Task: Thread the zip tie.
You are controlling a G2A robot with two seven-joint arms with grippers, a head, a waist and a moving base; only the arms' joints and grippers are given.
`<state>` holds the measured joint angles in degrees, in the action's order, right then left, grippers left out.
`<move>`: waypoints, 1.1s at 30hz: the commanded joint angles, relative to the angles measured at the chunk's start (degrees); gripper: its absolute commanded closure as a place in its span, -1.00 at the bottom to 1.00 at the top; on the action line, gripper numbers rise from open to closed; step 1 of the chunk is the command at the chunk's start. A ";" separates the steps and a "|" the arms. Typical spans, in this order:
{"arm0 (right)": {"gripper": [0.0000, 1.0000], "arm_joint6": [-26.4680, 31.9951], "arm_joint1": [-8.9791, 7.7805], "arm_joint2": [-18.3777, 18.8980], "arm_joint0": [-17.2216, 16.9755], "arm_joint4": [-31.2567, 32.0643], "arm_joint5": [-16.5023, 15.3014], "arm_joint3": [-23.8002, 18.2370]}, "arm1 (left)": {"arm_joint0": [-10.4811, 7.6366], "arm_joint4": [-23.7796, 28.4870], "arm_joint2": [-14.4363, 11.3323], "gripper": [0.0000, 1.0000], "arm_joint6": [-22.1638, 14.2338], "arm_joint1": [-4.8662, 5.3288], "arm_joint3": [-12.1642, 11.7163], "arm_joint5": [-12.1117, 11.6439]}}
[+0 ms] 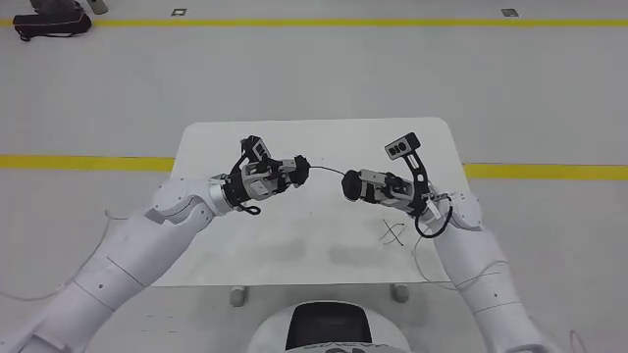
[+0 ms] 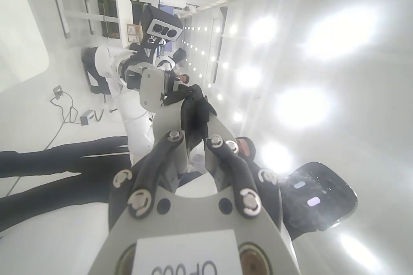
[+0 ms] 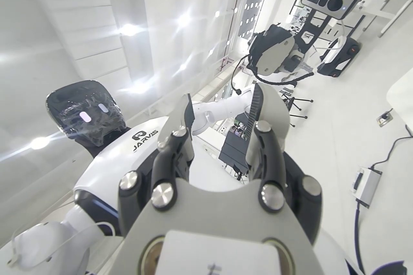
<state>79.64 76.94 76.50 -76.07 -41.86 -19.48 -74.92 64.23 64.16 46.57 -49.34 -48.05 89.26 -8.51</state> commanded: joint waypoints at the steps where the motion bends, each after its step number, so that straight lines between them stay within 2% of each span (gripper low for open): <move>1: 0.32 0.00 0.27 0.15 0.02 0.09 0.00 0.12 | 0.23 -0.24 0.30 1.00 -0.10 -0.08 0.08 0.20; 9: 0.42 0.00 1.20 0.58 0.05 0.77 0.00 0.32 | 1.13 -1.03 1.42 1.00 -0.50 -0.51 0.29 0.93; 19: 0.68 0.00 1.89 1.13 -0.02 1.91 0.00 0.39 | 2.01 -1.87 2.65 1.00 -0.92 -1.05 0.25 1.77; 29: 0.82 0.00 2.45 1.73 -0.24 2.62 0.00 0.43 | 2.73 -2.76 3.91 1.00 -1.17 -1.58 0.16 1.99; 33: 0.82 0.00 2.64 1.87 -0.29 2.79 0.00 0.54 | 2.98 -2.96 4.36 1.00 -1.36 -1.78 0.13 2.29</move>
<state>79.64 79.54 78.35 -76.35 -39.10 -19.48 -74.43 67.15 61.25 50.81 -50.64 -49.78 89.40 -6.33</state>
